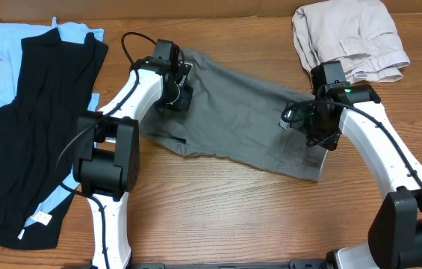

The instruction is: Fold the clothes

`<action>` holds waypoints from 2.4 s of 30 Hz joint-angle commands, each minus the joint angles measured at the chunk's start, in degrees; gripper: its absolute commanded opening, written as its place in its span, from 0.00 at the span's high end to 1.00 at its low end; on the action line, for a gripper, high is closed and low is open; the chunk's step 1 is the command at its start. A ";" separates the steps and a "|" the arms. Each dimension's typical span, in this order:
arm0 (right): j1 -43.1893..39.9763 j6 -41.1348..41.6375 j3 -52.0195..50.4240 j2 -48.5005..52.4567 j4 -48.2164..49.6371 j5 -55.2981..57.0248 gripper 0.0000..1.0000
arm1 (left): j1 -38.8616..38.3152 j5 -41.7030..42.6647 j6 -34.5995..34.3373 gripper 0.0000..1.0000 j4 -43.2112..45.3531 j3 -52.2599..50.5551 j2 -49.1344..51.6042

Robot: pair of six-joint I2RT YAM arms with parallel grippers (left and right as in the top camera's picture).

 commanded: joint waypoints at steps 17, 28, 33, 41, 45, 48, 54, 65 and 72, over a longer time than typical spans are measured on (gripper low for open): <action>-4.52 -7.80 1.46 -0.44 5.38 -2.51 0.00 | 9.18 -11.39 -21.77 0.96 -22.34 -1.33 4.57; -7.28 -12.15 0.98 5.33 5.81 -10.16 0.00 | 9.01 -6.73 -12.63 0.44 -27.56 7.74 1.14; -7.28 -12.13 0.81 5.42 5.79 -10.47 0.00 | 8.98 -4.33 -10.84 0.18 -29.92 12.22 -3.69; -7.28 -14.05 -1.36 6.60 6.19 -11.08 0.00 | 9.07 -5.66 -9.01 0.10 -31.54 13.88 -10.95; -7.30 -15.26 -3.37 6.69 7.65 -11.43 0.00 | 9.07 -12.81 -7.91 0.09 -31.23 13.66 -11.08; -7.30 -16.11 -4.74 6.80 9.31 -11.41 0.00 | 9.09 -13.57 -4.66 0.09 -29.40 12.20 -10.95; -7.28 -16.31 -8.57 7.02 15.58 -10.36 0.01 | 9.11 -13.64 -4.15 0.14 -23.56 7.37 -10.95; -7.23 -14.67 -15.82 7.15 26.36 -10.38 0.12 | 9.44 -16.63 -5.33 0.20 -11.74 -7.23 -10.93; -7.21 -12.17 -17.75 7.19 29.62 -10.58 0.23 | 11.15 -16.83 -9.01 0.19 -6.71 -13.22 -10.93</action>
